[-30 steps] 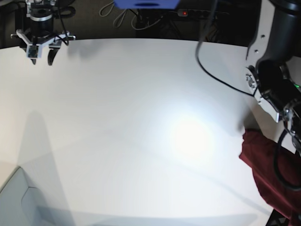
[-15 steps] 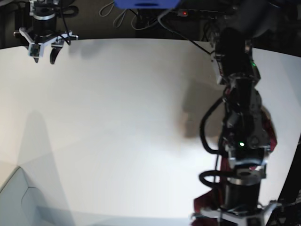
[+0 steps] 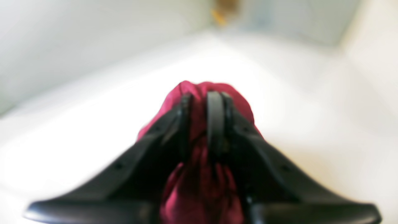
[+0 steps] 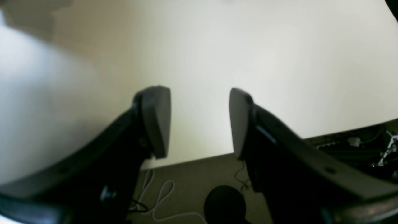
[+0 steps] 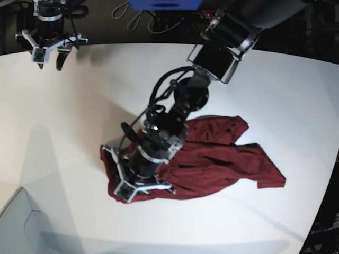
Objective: Layout the t-shirt on the table in an organized manner, then fold the t-shirt properly
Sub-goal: 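Lay the shirt flat with the left gripper, sweeping it across the table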
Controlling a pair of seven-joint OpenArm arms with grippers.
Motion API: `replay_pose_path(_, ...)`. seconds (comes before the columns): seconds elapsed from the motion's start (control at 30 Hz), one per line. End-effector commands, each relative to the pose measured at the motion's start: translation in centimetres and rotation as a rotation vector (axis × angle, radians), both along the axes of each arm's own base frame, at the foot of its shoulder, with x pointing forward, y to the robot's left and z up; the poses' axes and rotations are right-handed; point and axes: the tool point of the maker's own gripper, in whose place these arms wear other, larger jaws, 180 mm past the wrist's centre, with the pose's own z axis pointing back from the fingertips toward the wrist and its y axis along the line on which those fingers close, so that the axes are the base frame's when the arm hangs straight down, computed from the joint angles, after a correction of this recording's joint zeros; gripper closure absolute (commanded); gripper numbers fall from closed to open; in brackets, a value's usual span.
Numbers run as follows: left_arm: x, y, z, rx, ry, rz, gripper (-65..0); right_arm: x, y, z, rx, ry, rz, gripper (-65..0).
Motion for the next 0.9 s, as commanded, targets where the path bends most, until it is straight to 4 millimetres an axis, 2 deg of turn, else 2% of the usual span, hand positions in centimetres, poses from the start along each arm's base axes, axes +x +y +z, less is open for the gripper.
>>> replay_pose_path(0.0,0.4,-1.0,1.9,-0.014,-0.059,-0.017,-14.3,0.3,-0.1,0.9,-0.018,-0.03,0.013,-30.6)
replay_pose_path(0.1,-1.6,-4.0,-0.2,0.035,-0.057,-0.114,-23.0,0.3,0.0,0.9,-0.017,-0.03,0.014,-30.6)
replay_pose_path(0.2,-3.5,-5.9,-0.4,0.011,-0.101,-0.185,-30.7,0.3,0.0,0.9,-0.016,-0.03,0.015,-30.6)
replay_pose_path(0.27,-4.5,-6.1,-0.7,-0.019,-0.103,-0.191,-33.7,0.3,0.0,0.9,-0.016,-0.03,0.015,-30.6)
replay_pose_path(0.33,-4.3,-5.2,0.9,-0.068,-0.123,-0.158,-33.9,0.3,0.0,0.9,-0.016,-0.032,0.015,-30.6)
replay_pose_path(0.37,-4.0,-4.1,1.6,-0.088,-0.136,-0.131,-33.9,0.3,0.0,0.9,-0.016,-0.032,0.015,-30.6)
replay_pose_path(0.43,-3.2,-0.6,2.2,-0.106,-0.152,-0.054,-33.9,0.3,0.0,0.9,-0.016,-0.032,0.015,-30.6)
replay_pose_path(0.47,-2.5,1.9,2.2,-0.116,-0.153,0.001,-33.9,0.3,0.0,0.9,-0.016,-0.032,0.015,-30.6)
replay_pose_path(0.57,-1.4,8.3,1.3,-0.112,-0.143,0.15,-33.9,0.4,0.1,1.0,-0.015,-0.035,0.016,-30.6)
replay_pose_path(0.87,1.3,27.9,-4.5,-0.053,-0.023,0.616,-33.9,0.5,0.1,0.9,-0.013,-0.037,0.016,-30.6)
